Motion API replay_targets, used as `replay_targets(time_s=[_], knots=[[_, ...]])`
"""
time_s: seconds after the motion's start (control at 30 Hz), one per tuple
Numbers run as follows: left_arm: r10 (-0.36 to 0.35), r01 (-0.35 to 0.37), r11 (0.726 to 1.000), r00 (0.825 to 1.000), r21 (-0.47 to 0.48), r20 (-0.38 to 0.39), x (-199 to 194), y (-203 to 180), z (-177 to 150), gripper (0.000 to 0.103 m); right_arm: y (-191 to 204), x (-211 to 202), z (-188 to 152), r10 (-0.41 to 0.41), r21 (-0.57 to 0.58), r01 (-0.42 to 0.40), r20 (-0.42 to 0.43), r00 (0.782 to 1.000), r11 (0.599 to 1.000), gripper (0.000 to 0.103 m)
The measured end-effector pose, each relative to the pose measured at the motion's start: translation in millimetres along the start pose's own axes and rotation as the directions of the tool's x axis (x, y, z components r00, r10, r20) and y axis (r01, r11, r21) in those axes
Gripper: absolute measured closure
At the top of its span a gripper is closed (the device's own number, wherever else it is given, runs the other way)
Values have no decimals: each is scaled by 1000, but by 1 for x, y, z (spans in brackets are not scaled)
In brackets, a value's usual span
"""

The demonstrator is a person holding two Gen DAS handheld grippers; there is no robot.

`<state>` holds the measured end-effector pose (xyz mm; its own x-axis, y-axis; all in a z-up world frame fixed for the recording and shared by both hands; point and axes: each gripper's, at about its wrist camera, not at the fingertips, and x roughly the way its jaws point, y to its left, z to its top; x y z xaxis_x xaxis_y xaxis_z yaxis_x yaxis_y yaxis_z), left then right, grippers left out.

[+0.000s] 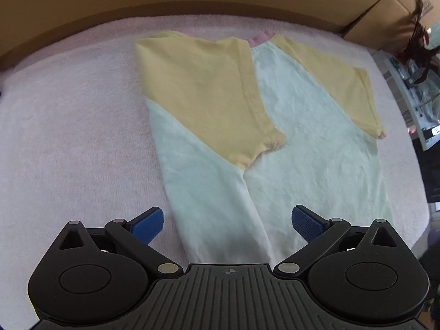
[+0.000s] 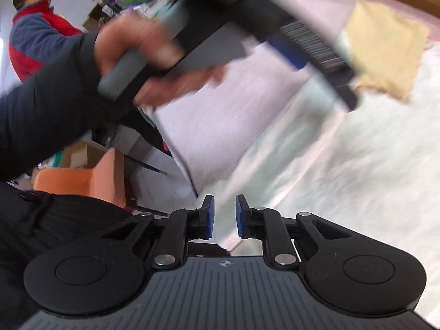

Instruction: Fold clothes

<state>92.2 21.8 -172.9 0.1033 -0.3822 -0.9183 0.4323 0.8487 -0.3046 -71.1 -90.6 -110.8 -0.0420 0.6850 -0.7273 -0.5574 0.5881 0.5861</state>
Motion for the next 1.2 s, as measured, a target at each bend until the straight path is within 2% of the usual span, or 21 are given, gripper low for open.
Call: replay_targets(time_s=[0.03, 0.07, 0.17, 0.23, 0.3, 0.33, 0.43, 0.6, 0.7, 0.73, 0.77, 0.9, 0.93, 1.0, 1.03, 1.1, 1.2], knots=[[-3, 4, 1000, 1000, -4, 11, -6, 1, -10, 0, -7, -9, 4, 0, -8, 0, -8, 1000, 1000, 75], [-7, 7, 1000, 1000, 1, 18, -9, -2, -22, 0, -13, -17, 7, -39, -22, 38, -12, 999, 999, 71], [-32, 31, 999, 999, 22, 26, -15, -14, -54, 0, -35, -40, 18, -169, -36, 169, -4, 986, 985, 68], [-50, 49, 998, 999, 36, 9, -10, -23, -74, 0, -51, -49, 29, -233, 18, 233, 63, 970, 972, 68], [-56, 58, 997, 998, 59, -32, 1, -35, -91, 0, -77, -66, 45, -251, 78, 242, 154, 956, 967, 69], [-53, 57, 996, 997, 72, -53, 8, -40, -98, 0, -84, -64, 54, -251, 95, 237, 185, 950, 967, 69], [10, -4, 988, 999, 156, -37, 11, -55, -115, 0, -94, -44, 84, -274, 81, 262, 229, 934, 962, 72], [-1, 5, 993, 999, 119, -32, 8, -48, -122, 0, -95, 10, 118, -282, -52, 296, 190, 940, 954, 73], [24, -19, 990, 999, 140, -32, 10, -53, -125, 0, -104, 40, 137, -336, -103, 353, 154, 929, 930, 74], [35, -30, 988, 999, 150, -33, 10, -55, -127, 0, -108, 45, 143, -376, -121, 397, 163, 912, 910, 85], [46, -40, 986, 998, 161, -34, 11, -57, -129, 0, -111, 46, 149, -399, -129, 427, 194, 896, 895, 89], [82, -71, 974, 996, 214, -41, 13, -64, -136, 0, -137, 39, 175, -521, -16, 544, 265, 811, 839, 90], [84, -72, 973, 995, 219, -47, 13, -65, -136, 0, -143, 36, 178, -516, 14, 532, 270, 813, 847, 94], [79, -63, 975, 995, 213, -66, 12, -64, -135, 0, -145, 27, 180, -506, 60, 511, 276, 817, 858, 92], [63, -48, 981, 995, 190, -76, 10, -61, -133, 0, -139, 21, 178, -502, 56, 510, 298, 812, 858, 87], [15, -7, 994, 997, 113, -72, 1, -50, -127, 0, -129, 7, 168, -468, 60, 476, 326, 822, 877, 87], [-24, 25, 999, 999, 35, -23, -13, -37, -116, 0, -118, -7, 145, -394, 78, 390, 318, 862, 917, 87]])
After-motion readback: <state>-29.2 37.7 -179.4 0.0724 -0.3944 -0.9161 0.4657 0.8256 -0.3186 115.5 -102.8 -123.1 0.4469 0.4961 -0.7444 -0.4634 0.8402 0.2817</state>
